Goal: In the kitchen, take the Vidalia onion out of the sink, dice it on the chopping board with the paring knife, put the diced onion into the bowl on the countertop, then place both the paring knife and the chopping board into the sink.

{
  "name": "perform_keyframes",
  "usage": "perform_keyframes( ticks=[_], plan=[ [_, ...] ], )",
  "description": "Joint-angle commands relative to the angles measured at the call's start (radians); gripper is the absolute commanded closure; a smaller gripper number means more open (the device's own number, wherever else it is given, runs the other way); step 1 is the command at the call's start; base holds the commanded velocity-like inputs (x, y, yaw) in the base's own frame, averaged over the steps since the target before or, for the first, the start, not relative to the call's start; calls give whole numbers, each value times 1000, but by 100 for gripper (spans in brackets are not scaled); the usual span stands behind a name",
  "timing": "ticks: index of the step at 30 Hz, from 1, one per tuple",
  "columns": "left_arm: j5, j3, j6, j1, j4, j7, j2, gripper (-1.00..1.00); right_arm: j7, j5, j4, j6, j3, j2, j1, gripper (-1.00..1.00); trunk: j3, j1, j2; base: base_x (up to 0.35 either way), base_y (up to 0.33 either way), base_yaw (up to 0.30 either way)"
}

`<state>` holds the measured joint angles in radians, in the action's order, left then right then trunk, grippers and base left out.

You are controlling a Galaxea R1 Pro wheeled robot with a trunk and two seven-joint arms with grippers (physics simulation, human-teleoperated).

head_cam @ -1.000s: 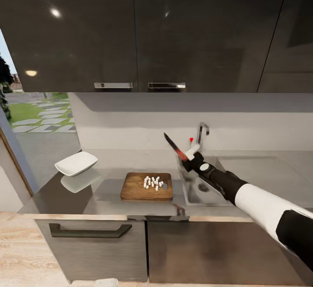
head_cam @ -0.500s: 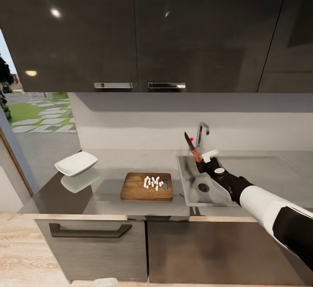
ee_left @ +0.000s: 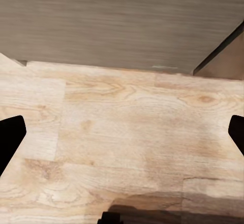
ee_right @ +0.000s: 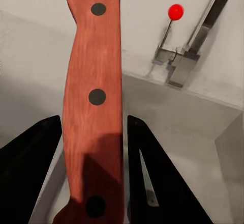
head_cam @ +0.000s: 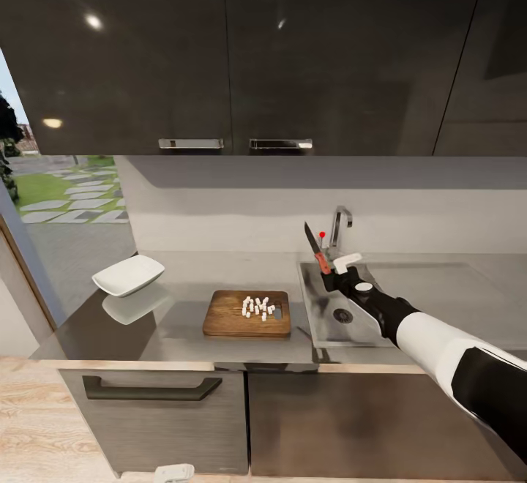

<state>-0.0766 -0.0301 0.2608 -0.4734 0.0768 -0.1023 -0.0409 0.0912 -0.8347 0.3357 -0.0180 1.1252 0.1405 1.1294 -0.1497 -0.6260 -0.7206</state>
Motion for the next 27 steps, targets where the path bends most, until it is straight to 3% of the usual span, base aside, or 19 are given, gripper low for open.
perform_keyframes(
  ticks=[1,12,13,15,17,27],
  plan=[
    [-8,-4,8,-2,5,-1,-1,-100,5,-10,2,-2,8,1,1,100,-2,0,-1,0,0,0],
    [-8,-4,9,-2,5,-2,0,-100,5,-11,-18,0,7,2,1,100,-2,0,-1,0,0,0],
    [-8,-4,9,-2,4,-2,1,-100,5,-29,-30,1,7,2,1,100,-2,0,-1,0,0,0],
    [-8,-4,8,-2,4,-2,1,-100,4,-106,-49,1,8,1,1,100,-2,0,-1,0,0,0],
    [-8,-4,6,-2,4,-2,0,-100,4,-147,-64,1,9,-1,0,100,-2,0,-1,0,0,0],
    [-8,-4,-1,-2,6,-3,0,-100,13,-164,-119,4,10,-23,-90,100,-2,0,-1,0,0,0]
  ],
)
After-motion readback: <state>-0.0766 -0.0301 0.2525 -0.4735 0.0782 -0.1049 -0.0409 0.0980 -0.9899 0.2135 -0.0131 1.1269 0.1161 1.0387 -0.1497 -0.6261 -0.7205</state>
